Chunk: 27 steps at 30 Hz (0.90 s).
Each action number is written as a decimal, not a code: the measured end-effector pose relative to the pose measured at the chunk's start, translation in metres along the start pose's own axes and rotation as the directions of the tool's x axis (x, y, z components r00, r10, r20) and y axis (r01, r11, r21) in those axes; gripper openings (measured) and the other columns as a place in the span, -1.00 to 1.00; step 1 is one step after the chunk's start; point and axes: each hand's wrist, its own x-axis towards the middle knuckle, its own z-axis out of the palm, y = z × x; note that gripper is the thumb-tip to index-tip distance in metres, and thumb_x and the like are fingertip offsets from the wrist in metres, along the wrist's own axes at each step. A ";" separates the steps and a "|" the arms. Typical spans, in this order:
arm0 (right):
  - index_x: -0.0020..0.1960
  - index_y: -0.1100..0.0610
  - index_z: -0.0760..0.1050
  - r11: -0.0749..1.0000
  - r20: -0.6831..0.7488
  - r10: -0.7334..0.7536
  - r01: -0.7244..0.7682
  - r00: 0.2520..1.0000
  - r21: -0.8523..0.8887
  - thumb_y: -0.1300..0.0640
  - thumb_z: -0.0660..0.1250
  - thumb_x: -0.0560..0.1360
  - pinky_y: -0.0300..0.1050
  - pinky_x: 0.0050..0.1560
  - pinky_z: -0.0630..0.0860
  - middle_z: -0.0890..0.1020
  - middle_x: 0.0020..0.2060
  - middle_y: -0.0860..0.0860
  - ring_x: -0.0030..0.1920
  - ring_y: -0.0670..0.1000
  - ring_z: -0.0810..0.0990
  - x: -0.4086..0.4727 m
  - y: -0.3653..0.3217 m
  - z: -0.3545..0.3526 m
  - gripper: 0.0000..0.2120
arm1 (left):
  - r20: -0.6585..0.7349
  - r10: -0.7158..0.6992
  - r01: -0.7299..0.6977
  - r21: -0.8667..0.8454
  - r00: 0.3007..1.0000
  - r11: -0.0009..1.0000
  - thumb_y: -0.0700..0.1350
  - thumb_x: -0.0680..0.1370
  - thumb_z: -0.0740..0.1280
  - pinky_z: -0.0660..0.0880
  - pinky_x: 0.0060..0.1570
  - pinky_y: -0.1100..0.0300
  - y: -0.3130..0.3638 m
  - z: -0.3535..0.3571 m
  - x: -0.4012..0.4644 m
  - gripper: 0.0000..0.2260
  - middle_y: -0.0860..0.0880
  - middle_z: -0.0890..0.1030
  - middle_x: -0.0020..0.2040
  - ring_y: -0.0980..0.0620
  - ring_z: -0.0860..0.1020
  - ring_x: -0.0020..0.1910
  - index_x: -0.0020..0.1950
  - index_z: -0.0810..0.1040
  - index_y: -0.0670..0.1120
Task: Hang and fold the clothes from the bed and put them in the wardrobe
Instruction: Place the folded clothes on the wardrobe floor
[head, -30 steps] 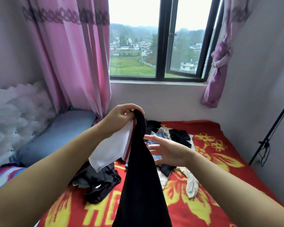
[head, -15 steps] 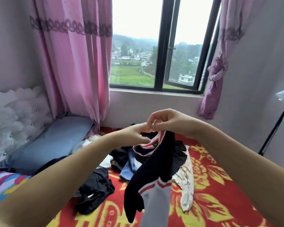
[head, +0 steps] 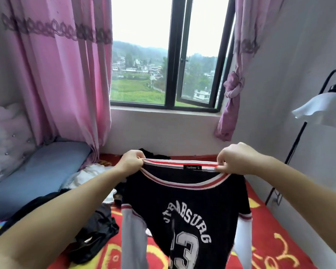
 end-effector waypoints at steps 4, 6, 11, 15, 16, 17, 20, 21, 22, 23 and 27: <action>-0.28 0.03 0.41 0.991 0.077 0.131 -0.130 0.988 -0.014 -0.08 0.25 0.51 -0.02 0.12 0.28 0.47 -0.32 -0.11 -0.12 0.03 0.49 0.013 0.003 0.022 -0.74 | 0.000 0.066 -0.065 -0.077 0.998 0.995 -0.32 0.43 0.20 0.29 -0.36 0.21 0.015 -0.011 0.001 -0.75 0.04 0.41 -0.48 0.07 0.36 -0.41 -0.41 0.47 -0.08; -0.21 -0.01 0.43 0.981 0.049 0.195 -0.196 0.980 0.015 -0.05 0.26 0.49 0.10 0.30 0.22 0.47 -0.13 -0.06 0.07 0.04 0.45 0.020 0.008 0.029 -0.85 | 0.019 0.091 -0.088 -0.132 0.996 0.987 -0.31 0.45 0.17 0.24 -0.36 0.17 0.019 -0.017 -0.002 -0.74 0.03 0.33 -0.47 0.06 0.30 -0.41 -0.43 0.39 -0.10; -0.36 0.10 0.26 0.717 -0.147 0.294 -0.116 0.944 0.688 0.21 0.32 0.44 -0.05 -0.11 0.39 0.53 -0.30 0.02 -0.24 0.06 0.43 0.027 0.017 0.054 -0.71 | 0.080 0.070 -0.036 -0.366 0.994 0.930 -0.20 0.46 0.19 0.20 -0.37 0.15 0.014 -0.036 -0.008 -0.80 -0.03 0.30 -0.42 0.01 0.27 -0.39 -0.38 0.34 -0.10; -0.24 0.12 0.30 0.401 -0.190 0.338 0.042 0.922 0.915 0.27 0.25 0.53 -0.26 -0.39 0.30 0.36 -0.40 -0.02 -0.39 -0.06 0.31 0.026 0.002 0.055 -0.79 | 0.302 0.106 0.009 -0.355 0.947 0.935 0.15 0.41 0.45 0.46 -0.11 0.22 0.005 -0.060 -0.012 -0.56 -0.06 0.64 -0.14 -0.07 0.58 -0.18 -0.01 0.62 -0.22; -0.18 0.13 0.36 0.334 -0.184 0.328 0.068 0.927 0.940 0.23 0.24 0.56 -0.32 -0.37 0.34 0.42 -0.36 -0.01 -0.37 -0.07 0.36 0.025 -0.002 0.053 -0.85 | 0.346 0.108 0.010 -0.321 0.932 0.947 0.26 0.39 0.43 0.45 0.01 0.18 0.003 -0.067 -0.012 -0.43 -0.08 0.64 -0.04 -0.08 0.58 -0.09 0.08 0.61 -0.23; -0.10 0.12 0.41 0.268 -0.176 0.308 0.092 0.935 0.959 0.15 0.27 0.57 -0.35 -0.31 0.38 0.50 -0.28 -0.01 -0.31 -0.09 0.44 0.025 -0.004 0.048 -0.91 | 0.390 0.110 0.011 -0.295 0.914 0.955 0.33 0.36 0.41 0.43 0.07 0.08 0.000 -0.075 -0.011 -0.31 -0.15 0.62 0.00 -0.11 0.53 -0.06 0.14 0.57 -0.26; 0.12 0.03 0.51 0.244 -0.126 0.091 0.100 0.988 0.965 -0.34 0.36 0.37 -0.30 0.00 0.42 0.61 0.02 -0.07 0.04 -0.13 0.57 0.014 0.000 0.020 -0.48 | 0.490 0.113 0.054 -0.313 0.865 0.948 0.36 0.29 0.45 0.41 0.19 -0.21 -0.004 -0.097 -0.014 -0.25 -0.43 0.53 0.11 -0.21 0.49 0.02 0.21 0.56 -0.21; 0.17 0.04 0.51 0.230 -0.071 -0.040 0.079 0.997 0.970 -0.39 0.39 0.28 -0.26 0.06 0.44 0.62 0.08 -0.05 0.11 -0.10 0.58 0.010 0.004 0.012 -0.35 | 0.506 0.110 0.076 -0.331 0.855 0.940 0.32 0.26 0.50 0.45 0.16 -0.17 -0.005 -0.103 -0.014 -0.24 -0.41 0.55 0.10 -0.22 0.51 0.01 0.23 0.55 -0.22; 0.22 0.07 0.50 0.204 0.000 -0.182 0.037 0.983 0.978 -0.32 0.45 0.27 -0.22 0.08 0.48 0.63 0.11 0.00 0.12 -0.03 0.60 0.007 0.009 0.006 -0.33 | 0.520 0.099 0.098 -0.339 0.848 0.936 0.30 0.22 0.54 0.52 0.08 -0.09 -0.006 -0.109 -0.014 -0.19 -0.35 0.57 0.05 -0.20 0.53 -0.03 0.23 0.53 -0.26; 0.23 0.13 0.49 0.200 0.063 -0.310 0.000 0.949 0.980 -0.16 0.51 0.32 -0.17 0.06 0.52 0.64 0.10 0.07 0.10 0.03 0.62 0.004 0.015 0.002 -0.40 | 0.538 0.088 0.119 -0.338 0.839 0.933 0.27 0.19 0.57 0.55 0.00 -0.02 -0.008 -0.114 -0.013 -0.14 -0.29 0.57 0.02 -0.17 0.54 -0.08 0.23 0.49 -0.32; -0.19 0.08 0.63 0.351 0.093 -0.334 0.032 0.938 0.936 0.28 0.44 0.45 -0.26 -0.14 0.50 0.65 -0.26 0.01 -0.19 -0.02 0.60 0.004 0.021 0.001 -0.88 | 0.539 0.050 0.161 -0.338 0.841 0.927 0.21 0.19 0.60 0.57 -0.10 0.05 -0.013 -0.124 -0.011 -0.21 -0.22 0.57 -0.05 -0.11 0.55 -0.14 0.13 0.49 -0.36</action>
